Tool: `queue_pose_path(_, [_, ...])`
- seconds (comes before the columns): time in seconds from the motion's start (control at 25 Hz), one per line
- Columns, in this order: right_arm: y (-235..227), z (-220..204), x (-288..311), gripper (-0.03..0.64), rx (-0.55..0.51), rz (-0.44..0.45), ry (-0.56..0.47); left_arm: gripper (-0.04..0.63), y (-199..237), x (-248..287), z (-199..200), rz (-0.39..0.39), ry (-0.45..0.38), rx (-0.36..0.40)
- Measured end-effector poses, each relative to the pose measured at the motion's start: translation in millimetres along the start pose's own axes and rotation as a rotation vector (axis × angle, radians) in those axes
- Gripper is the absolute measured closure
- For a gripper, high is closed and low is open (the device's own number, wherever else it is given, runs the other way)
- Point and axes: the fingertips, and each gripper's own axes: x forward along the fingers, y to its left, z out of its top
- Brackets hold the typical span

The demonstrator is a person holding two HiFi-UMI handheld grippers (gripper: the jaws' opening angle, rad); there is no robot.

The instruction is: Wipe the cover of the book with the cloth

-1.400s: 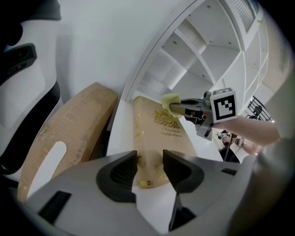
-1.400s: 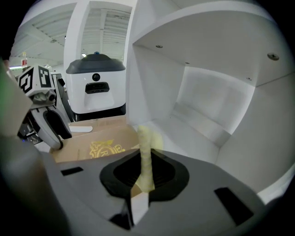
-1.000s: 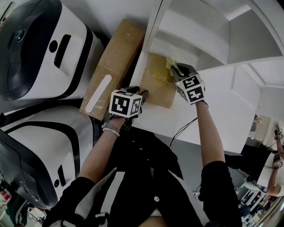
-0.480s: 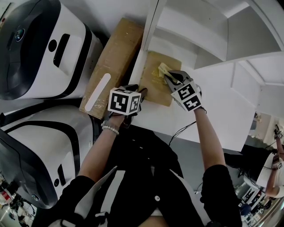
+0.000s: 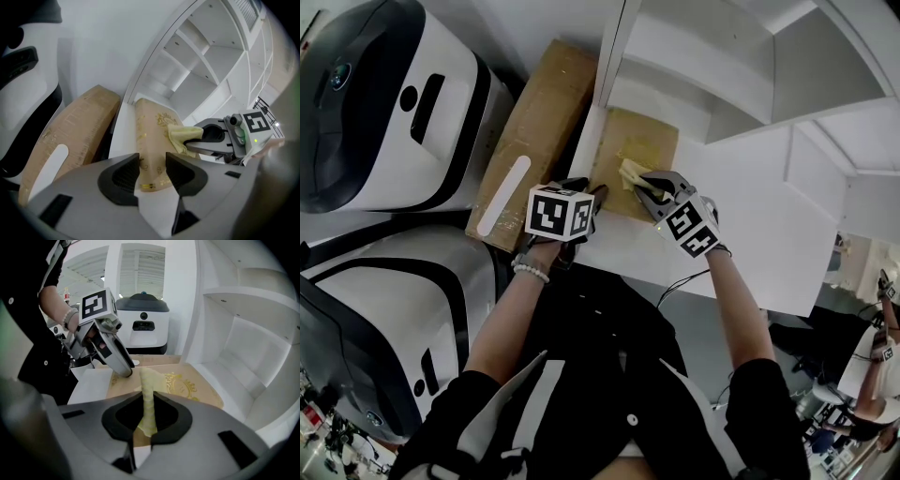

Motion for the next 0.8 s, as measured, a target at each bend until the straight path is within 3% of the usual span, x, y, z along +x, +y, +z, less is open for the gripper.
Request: queue_pose_path(0.8, [76.3,-17.1,-19.7,0.58,-0.119,0.245,0.075,0.419,-0.6,-0.1,0.4,-0.003,0.001,0.008])
